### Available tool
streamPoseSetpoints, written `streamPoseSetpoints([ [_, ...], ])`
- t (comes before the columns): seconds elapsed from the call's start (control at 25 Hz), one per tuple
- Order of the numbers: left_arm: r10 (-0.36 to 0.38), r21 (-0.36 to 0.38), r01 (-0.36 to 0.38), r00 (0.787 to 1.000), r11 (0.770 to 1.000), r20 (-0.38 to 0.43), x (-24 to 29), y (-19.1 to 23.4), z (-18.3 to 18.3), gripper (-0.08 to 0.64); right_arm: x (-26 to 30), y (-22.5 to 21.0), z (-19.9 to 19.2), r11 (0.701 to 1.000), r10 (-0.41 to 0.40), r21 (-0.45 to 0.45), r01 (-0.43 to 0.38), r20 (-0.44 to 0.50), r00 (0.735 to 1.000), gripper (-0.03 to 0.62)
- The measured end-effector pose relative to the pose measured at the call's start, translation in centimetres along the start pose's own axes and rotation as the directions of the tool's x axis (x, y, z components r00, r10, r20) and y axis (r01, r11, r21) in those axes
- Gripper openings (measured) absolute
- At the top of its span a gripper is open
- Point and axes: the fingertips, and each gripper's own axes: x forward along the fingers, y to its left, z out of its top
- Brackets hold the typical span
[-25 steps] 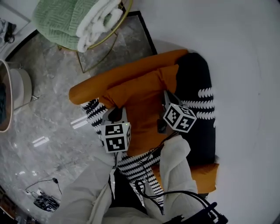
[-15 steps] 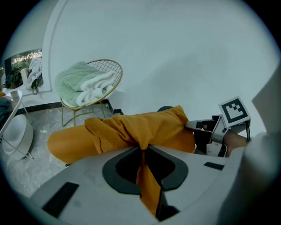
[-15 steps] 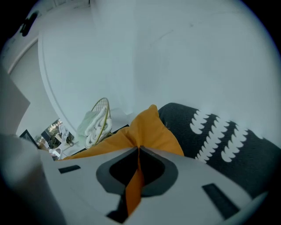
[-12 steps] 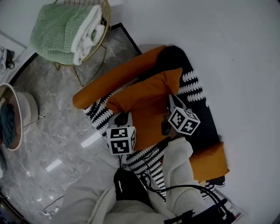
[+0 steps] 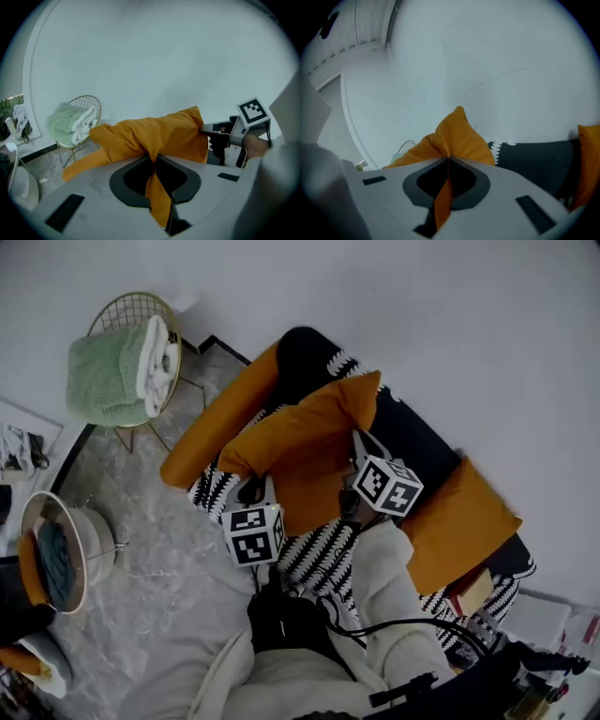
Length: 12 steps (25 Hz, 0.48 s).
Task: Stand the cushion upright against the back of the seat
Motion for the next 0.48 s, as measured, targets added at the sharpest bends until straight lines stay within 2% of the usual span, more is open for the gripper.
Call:
streamPoseSetpoints([
  [0.12,-0.021,0.069,0.017,0.998,0.997,0.056,-2.4,-2.8,2.2,0.038,-5.4,-1.1,1.3,0.999,-0.036,0.040,0.034,0.069,0.997,0.064],
  [0.32,-0.060,0.188,0.038,0.992,0.981,0.114,-6.7,-6.8,4.8,0.038,-13.7,-1.5,2.2,0.997,-0.032,0.074,0.022,0.134,0.990,0.064],
  [0.48,-0.088,0.214,0.056,0.986,0.975,0.139,-7.3,-9.0,6.4,0.037,-18.0,-1.8,2.9,0.997,-0.047,0.061,0.037,0.166,0.985,0.064],
])
